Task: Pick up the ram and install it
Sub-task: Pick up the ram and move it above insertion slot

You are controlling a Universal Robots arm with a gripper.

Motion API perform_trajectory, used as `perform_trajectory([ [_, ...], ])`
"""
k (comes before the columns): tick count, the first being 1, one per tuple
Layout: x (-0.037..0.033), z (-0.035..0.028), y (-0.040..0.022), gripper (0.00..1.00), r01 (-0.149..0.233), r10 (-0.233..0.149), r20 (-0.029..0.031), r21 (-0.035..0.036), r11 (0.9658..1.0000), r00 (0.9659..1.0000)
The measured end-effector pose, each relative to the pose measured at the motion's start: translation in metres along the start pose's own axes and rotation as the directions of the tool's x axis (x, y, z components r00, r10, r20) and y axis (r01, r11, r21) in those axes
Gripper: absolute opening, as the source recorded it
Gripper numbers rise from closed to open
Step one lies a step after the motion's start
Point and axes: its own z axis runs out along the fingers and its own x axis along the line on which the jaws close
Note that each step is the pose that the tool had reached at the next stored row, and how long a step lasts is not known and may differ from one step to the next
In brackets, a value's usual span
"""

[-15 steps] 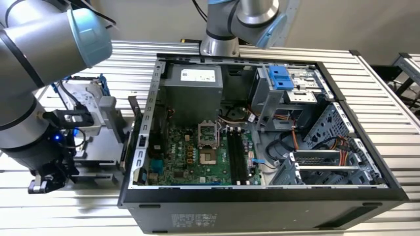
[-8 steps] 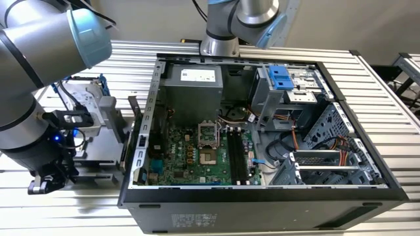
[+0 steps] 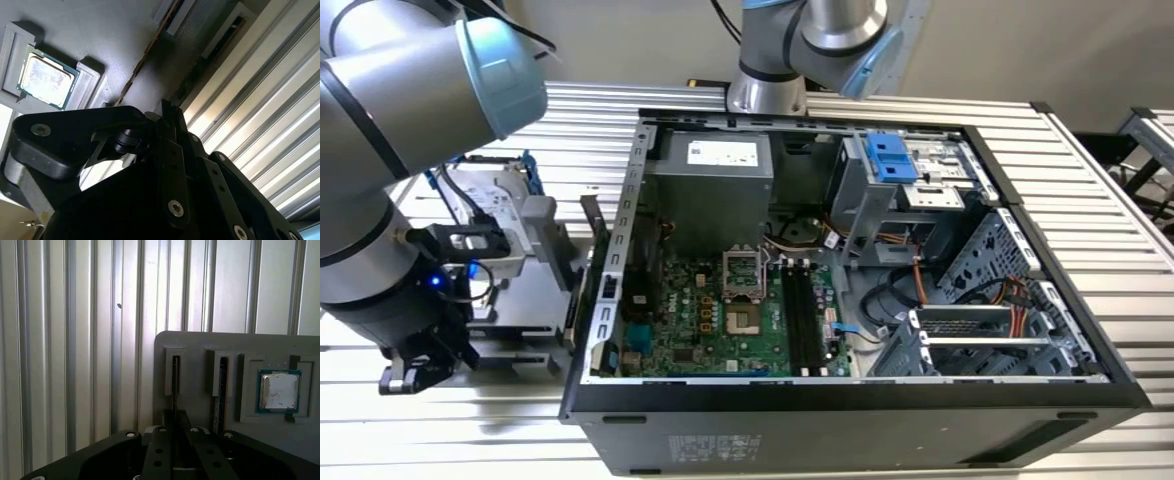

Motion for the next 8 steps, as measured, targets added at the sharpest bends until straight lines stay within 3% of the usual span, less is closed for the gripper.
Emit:
perform_trajectory([
  [7,0.0000,0.0000,0.0000,1.00,0.001,-0.001,-0.0001,0.0000,1.0000,1.0000],
  [8,0.0000,0.0000,0.0000,0.00,0.001,-0.001,-0.0001,0.0000,1.0000,1.0000],
])
